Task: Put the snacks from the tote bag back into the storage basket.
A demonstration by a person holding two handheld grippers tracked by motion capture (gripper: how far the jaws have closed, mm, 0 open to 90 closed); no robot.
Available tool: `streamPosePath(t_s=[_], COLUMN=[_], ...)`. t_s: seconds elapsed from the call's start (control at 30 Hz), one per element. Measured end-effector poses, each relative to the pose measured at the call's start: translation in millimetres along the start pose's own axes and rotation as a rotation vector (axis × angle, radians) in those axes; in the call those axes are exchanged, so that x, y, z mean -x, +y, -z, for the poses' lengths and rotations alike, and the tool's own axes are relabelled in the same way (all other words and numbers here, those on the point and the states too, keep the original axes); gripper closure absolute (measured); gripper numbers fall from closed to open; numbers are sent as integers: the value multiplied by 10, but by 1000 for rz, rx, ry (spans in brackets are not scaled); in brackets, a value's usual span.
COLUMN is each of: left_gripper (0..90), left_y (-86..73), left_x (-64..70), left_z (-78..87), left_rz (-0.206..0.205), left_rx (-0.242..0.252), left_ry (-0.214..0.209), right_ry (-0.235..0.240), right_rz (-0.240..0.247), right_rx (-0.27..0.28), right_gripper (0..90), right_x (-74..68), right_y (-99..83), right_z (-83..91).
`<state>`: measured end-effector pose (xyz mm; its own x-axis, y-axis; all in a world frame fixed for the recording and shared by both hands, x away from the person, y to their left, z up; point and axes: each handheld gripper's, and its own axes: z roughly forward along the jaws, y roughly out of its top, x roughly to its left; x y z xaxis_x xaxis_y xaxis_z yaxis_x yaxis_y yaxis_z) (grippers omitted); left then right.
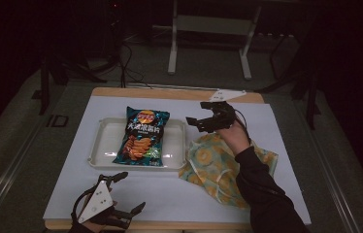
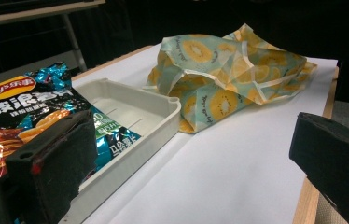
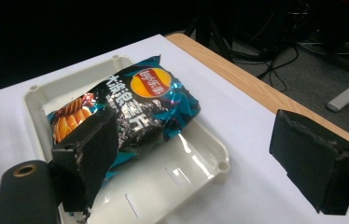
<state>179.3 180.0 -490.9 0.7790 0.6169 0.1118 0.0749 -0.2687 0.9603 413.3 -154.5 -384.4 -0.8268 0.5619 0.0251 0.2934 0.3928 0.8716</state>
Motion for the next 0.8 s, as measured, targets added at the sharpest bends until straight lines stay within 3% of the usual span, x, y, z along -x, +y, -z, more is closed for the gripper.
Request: streamPosePath(t_s=[0.7,0.8], left_gripper=[15,15], left_y=[-2,-1], left_x=[5,6], left_z=[-12,-15], left_rz=[-4,-4], left_rx=[-6,-6], left_ry=[1,0], right_ry=[-145,-190], right_rz=[-52,-61], right_rx=[27,33], right_gripper=[144,138], right_x=[247,257], right_y=[-395,-460], right_z=[675,747])
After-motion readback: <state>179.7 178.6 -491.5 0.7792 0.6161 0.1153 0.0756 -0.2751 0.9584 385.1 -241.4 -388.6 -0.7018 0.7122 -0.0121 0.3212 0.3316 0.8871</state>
